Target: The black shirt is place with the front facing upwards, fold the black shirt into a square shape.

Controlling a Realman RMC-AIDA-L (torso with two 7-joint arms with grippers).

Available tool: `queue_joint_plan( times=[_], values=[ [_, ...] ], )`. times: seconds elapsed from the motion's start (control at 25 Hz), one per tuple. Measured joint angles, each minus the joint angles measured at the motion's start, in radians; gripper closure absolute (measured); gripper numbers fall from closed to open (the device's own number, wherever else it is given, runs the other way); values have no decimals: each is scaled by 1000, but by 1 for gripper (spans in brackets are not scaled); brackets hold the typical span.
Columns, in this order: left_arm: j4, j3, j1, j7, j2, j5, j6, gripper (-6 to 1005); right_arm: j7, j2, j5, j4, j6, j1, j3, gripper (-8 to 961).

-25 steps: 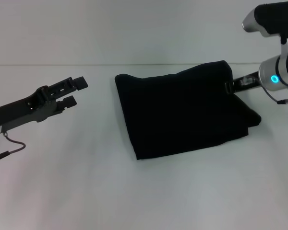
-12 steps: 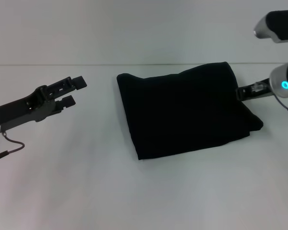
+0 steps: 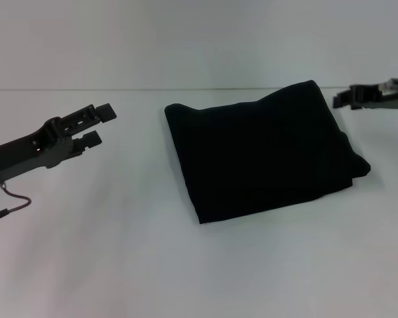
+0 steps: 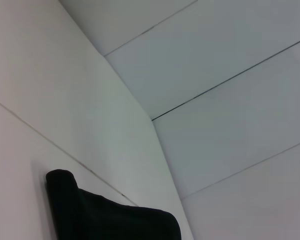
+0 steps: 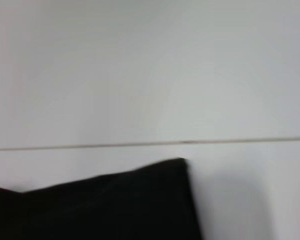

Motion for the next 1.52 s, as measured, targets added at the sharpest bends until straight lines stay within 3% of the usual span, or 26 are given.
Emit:
queue_joint_plan(
  times=[0.2,0.4,0.52,0.76,0.96,1.08,1.16,1.28,1.4,1.52],
  values=[
    [0,-1,1,0,0,-1,-2,51,-29,15,62,47,45,29,-6,551],
    [-2,1,-3,3,-3,-1,-7,51,-87,70,66,181,267,71,-20,534],
    [-14,1,-6,5,-2,-2,-8,51,-95,88,59,253,390,82,-55,524],
    [-17,-3,-9,7,2,-3,-9,52,-85,79,61,332,488,100,-91,504],
    [-17,-6,-9,7,8,-3,-5,52,-60,65,78,159,328,44,-59,487],
    [-17,-11,-9,7,11,3,11,52,-83,64,171,-47,156,-51,-2,477],
    [-16,-11,-8,8,13,26,30,52,-149,45,306,-134,29,-123,44,470],
    [-15,-7,-8,10,15,77,72,52,-253,-2,515,-137,-150,-214,119,460],
    [-19,9,-8,10,9,121,128,52,-322,-32,635,-74,-299,-290,192,450],
    [-53,40,-3,-23,-8,125,139,52,-432,-40,741,28,-425,-358,289,243]
  ],
)
